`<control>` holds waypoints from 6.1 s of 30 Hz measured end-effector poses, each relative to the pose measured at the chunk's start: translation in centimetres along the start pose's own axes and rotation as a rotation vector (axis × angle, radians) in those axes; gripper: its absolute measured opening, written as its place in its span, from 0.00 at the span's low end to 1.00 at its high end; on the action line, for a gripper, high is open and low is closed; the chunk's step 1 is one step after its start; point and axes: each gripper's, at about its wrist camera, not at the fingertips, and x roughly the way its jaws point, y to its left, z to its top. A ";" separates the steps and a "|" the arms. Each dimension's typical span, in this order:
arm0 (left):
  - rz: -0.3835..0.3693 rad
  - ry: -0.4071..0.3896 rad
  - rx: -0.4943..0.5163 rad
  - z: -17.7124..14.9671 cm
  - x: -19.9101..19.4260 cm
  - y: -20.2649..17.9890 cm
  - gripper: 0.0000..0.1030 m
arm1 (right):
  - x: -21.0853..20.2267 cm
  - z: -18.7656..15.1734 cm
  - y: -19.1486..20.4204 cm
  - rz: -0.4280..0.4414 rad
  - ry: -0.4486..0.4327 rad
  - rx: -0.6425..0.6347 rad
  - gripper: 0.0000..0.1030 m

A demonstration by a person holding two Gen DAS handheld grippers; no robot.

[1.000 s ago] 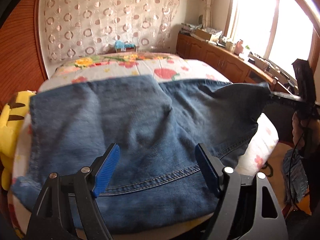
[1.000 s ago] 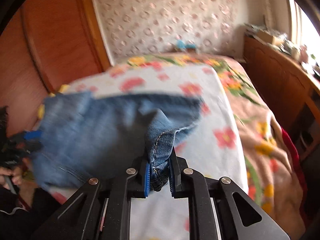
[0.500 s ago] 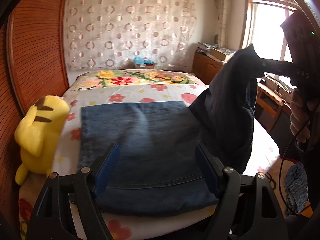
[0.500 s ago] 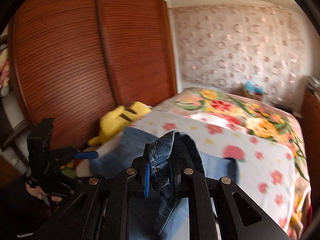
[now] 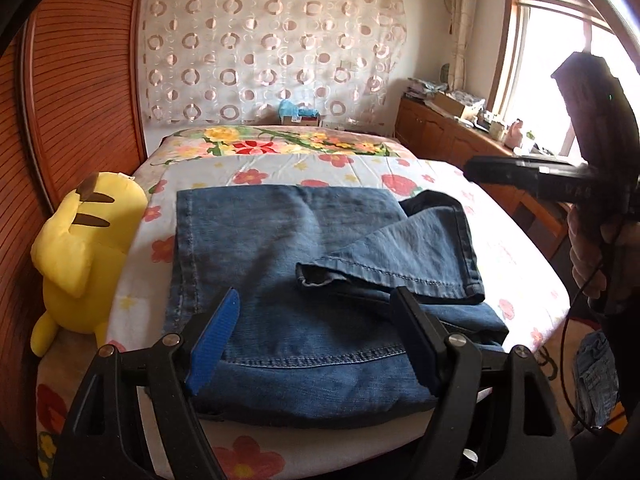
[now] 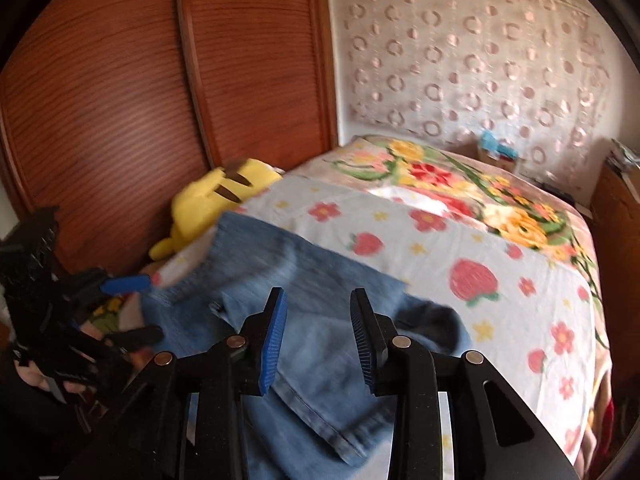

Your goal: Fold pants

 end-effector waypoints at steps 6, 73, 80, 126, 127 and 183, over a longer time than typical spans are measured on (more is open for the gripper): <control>0.007 0.041 0.045 0.0 2.2 -0.4 0.76 | 1.1 -2.8 -1.2 -0.045 0.050 0.084 0.43; 0.031 0.058 -0.025 -2.7 -2.6 2.4 0.10 | 16.1 8.1 1.9 0.234 0.020 -0.001 0.03; 0.080 0.077 -0.032 -3.7 -1.4 2.8 0.10 | 19.7 9.6 3.6 0.198 0.045 -0.009 0.03; 0.197 0.042 -0.115 -3.4 -0.7 6.8 0.47 | 5.7 -3.5 -0.9 -0.001 0.059 0.082 0.37; 0.192 0.036 -0.109 -3.2 -0.9 6.6 0.49 | 5.3 -3.8 -0.9 0.001 0.058 0.088 0.37; 0.072 0.078 0.051 -4.9 3.6 -2.6 0.78 | 2.9 -9.9 0.8 0.001 0.103 0.182 0.53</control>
